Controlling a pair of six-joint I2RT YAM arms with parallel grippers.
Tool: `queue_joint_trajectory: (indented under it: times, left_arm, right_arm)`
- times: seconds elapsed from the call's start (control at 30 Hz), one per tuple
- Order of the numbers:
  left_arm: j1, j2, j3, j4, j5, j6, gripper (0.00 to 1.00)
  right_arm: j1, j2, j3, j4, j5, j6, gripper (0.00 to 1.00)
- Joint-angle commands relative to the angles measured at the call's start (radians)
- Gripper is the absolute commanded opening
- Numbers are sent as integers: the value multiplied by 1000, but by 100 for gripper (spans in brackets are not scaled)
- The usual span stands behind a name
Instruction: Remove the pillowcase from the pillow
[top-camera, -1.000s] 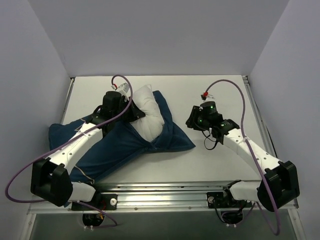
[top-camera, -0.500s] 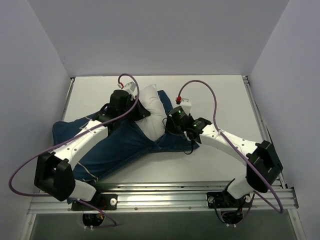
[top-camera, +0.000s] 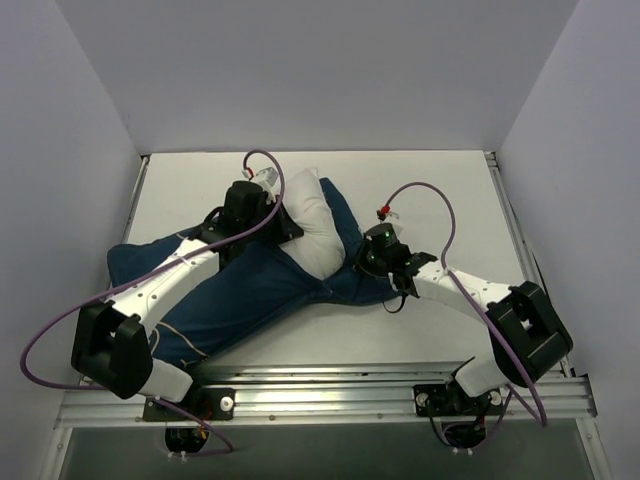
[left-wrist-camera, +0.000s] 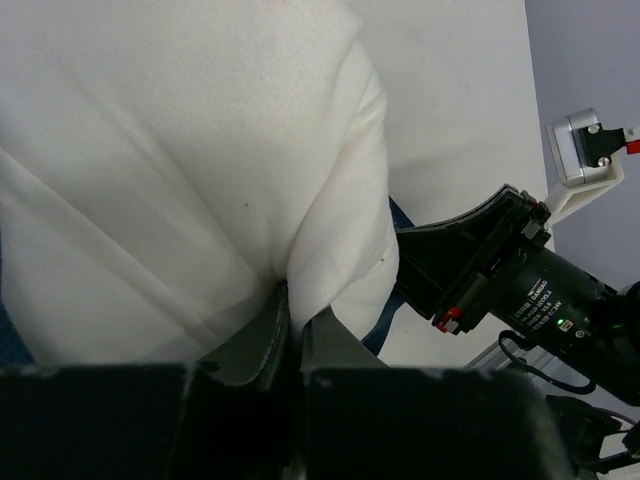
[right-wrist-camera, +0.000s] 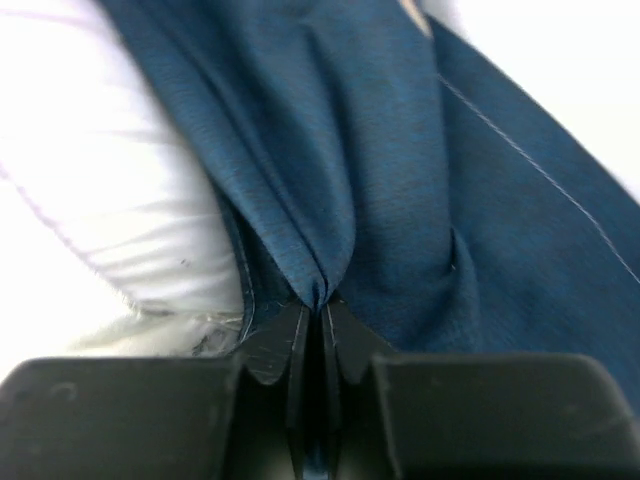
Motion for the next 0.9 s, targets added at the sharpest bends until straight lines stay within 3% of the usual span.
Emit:
queue_joint_trajectory:
  times: [0.0, 0.07, 0.2, 0.23, 0.33, 0.47, 0.5, 0.63, 0.87]
  left_arm:
    - [34, -30, 82, 18, -79, 98, 2]
    - [19, -30, 90, -4, -29, 177, 6]
    - [-59, -70, 109, -39, -47, 350, 46]
    - [-79, -80, 106, -33, -64, 377, 66]
    - [-145, -120, 104, -13, -124, 454, 83]
    - [-268, -139, 118, 11, -257, 532, 83]
    - [-343, -134, 121, 16, -356, 543, 82]
    - [-472, -87, 119, 42, -532, 536, 76]
    - [-503, 64, 93, 79, -615, 496, 79]
  right_arm:
    - [-71, -17, -88, -39, -32, -121, 1]
    - [-73, -37, -90, 28, -135, -138, 0]
    - [-73, -70, -76, 98, -224, -166, 0]
    - [-71, -74, -71, 101, -233, -170, 0]
    - [-73, -92, -47, 115, -273, -192, 0]
    - [-71, -107, -16, 102, -286, -210, 0]
    - [-71, -109, -1, 96, -281, -215, 0]
    - [-73, -109, 21, 72, -270, -221, 0]
    - [-73, -107, 29, 62, -272, -224, 0]
